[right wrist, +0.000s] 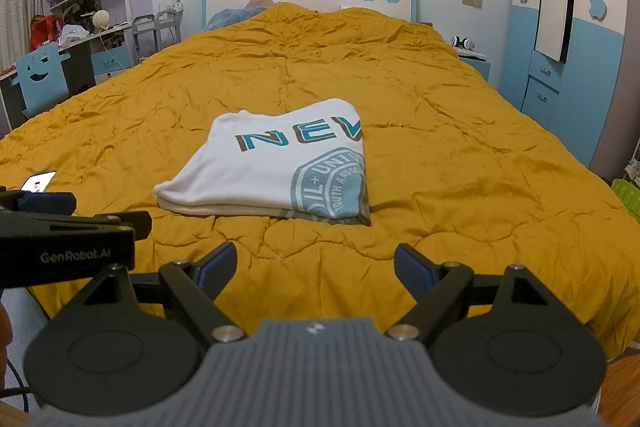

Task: Fold small clothes

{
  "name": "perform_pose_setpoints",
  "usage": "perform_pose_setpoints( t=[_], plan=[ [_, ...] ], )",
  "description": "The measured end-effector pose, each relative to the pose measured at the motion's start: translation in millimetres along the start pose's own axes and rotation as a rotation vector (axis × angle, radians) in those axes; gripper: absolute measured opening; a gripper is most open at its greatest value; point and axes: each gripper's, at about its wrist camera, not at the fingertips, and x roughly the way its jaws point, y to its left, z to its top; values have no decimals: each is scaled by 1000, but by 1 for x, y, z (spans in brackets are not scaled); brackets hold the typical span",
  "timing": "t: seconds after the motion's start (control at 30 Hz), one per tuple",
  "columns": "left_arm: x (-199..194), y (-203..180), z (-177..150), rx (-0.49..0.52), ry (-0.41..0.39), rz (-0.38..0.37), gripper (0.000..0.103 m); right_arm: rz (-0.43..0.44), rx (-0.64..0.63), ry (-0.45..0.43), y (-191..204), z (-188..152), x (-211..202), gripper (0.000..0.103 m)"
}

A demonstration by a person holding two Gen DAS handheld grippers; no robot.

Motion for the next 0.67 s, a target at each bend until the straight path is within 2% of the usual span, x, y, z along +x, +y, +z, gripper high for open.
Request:
perform_pose_setpoints(
  t=[0.67],
  plan=[
    [-3, -5, -3, -7, -18, -3, 96, 0, 2, 1, -1, -1, 2, 82]
  ],
)
